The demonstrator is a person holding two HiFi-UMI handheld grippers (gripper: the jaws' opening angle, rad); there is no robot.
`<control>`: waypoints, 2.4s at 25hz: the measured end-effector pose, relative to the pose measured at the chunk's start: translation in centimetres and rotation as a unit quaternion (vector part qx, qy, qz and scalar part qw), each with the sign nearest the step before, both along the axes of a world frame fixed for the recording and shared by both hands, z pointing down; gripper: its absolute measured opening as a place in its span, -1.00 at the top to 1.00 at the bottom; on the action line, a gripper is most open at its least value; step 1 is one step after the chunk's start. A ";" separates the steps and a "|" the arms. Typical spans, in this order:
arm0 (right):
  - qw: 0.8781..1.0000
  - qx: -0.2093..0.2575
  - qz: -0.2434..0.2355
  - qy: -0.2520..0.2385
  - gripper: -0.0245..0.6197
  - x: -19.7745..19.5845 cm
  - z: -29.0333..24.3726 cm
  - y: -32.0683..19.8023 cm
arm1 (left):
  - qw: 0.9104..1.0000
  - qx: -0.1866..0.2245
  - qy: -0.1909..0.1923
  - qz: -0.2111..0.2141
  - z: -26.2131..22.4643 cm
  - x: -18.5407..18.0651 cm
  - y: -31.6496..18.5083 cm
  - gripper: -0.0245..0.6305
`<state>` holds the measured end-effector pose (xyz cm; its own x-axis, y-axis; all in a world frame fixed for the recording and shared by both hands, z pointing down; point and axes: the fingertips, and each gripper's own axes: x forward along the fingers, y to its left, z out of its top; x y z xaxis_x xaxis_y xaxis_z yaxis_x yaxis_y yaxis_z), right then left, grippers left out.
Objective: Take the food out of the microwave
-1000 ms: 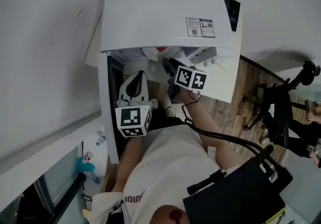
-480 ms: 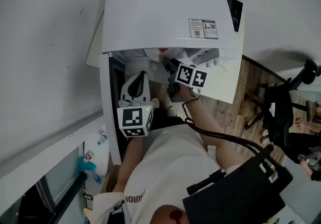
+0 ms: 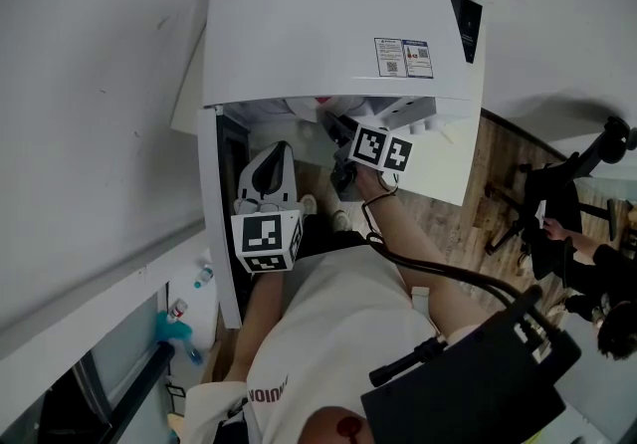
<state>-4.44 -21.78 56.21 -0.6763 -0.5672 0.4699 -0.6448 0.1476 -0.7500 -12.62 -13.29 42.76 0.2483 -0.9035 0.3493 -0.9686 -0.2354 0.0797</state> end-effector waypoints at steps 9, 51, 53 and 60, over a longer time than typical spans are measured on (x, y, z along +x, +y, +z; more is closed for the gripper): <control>0.999 -0.014 0.022 -0.033 0.53 0.2 0.0 0.0 | 1.000 0.002 -0.005 -0.002 -0.2 -0.6 0.0 0.88; 0.973 -0.054 0.110 -0.194 0.84 0.9 -1.7 -0.2 | 1.000 0.005 -0.010 0.005 -0.4 -0.3 0.0 0.88; 0.971 -0.059 0.113 -0.202 0.84 0.9 -1.6 -0.2 | 1.000 0.004 -0.010 0.005 -0.3 -0.3 0.0 0.88; 0.961 -0.076 0.124 -0.235 0.84 0.7 -1.6 0.0 | 1.000 -0.005 -0.014 0.004 0.3 -0.5 0.1 0.88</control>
<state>-3.71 -21.79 54.62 -0.6872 -0.6872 0.2356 -0.2307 -0.1011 -0.9677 -13.12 -13.15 43.08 0.2457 -0.8976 0.3660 -0.9686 -0.2426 0.0553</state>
